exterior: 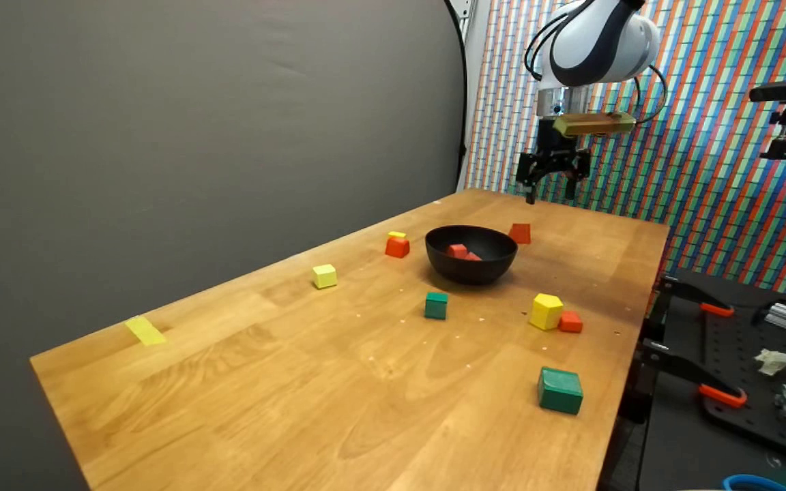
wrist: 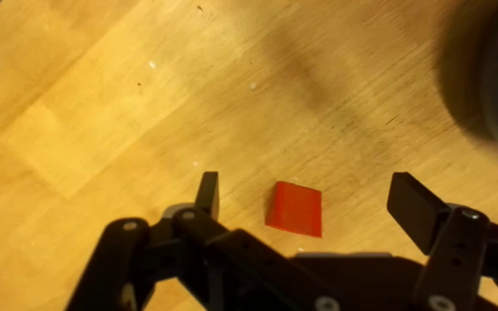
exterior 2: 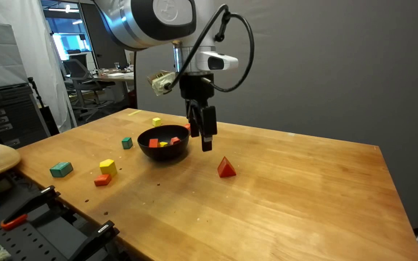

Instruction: Put all the blocks on the table in the black bowl

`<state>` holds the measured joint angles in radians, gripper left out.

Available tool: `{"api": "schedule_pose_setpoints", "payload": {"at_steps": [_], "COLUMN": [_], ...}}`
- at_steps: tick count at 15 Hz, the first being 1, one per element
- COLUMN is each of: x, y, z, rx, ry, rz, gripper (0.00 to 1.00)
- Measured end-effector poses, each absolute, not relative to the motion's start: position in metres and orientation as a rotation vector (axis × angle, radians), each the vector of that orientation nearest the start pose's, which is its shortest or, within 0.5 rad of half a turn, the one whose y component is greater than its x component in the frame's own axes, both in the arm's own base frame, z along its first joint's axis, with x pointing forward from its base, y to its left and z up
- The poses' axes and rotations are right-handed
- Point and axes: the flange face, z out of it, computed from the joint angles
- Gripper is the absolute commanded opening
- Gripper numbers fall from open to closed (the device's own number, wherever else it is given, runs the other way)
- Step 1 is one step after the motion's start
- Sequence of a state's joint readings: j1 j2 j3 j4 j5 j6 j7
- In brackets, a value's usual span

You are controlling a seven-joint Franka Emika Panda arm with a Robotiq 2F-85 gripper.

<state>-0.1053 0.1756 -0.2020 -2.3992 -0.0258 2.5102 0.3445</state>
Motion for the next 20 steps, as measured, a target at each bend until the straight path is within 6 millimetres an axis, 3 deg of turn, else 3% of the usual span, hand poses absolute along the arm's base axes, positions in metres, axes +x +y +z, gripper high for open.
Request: {"api": "schedule_pose_setpoints", "payload": {"at_steps": [3,10,11,13,18,20], "x": [0.47,0.506,0.511,0.516,0.522,0.525], "y": [-0.164,-0.154,-0.155,-0.16,-0.171,-0.167], "z": [0.217,0.162,0.157,0.15,0.142,0.143], "rx": [-2.93,-2.851,-2.849,-2.848,-2.869,-2.879], "ry": [1.145,1.321,1.344,1.386,1.439,1.427], "rz": [0.076,-0.005,-0.027,-0.066,-0.147,-0.159], "gripper": [1.0,1.0,0.75,0.66,0.26,0.2]}}
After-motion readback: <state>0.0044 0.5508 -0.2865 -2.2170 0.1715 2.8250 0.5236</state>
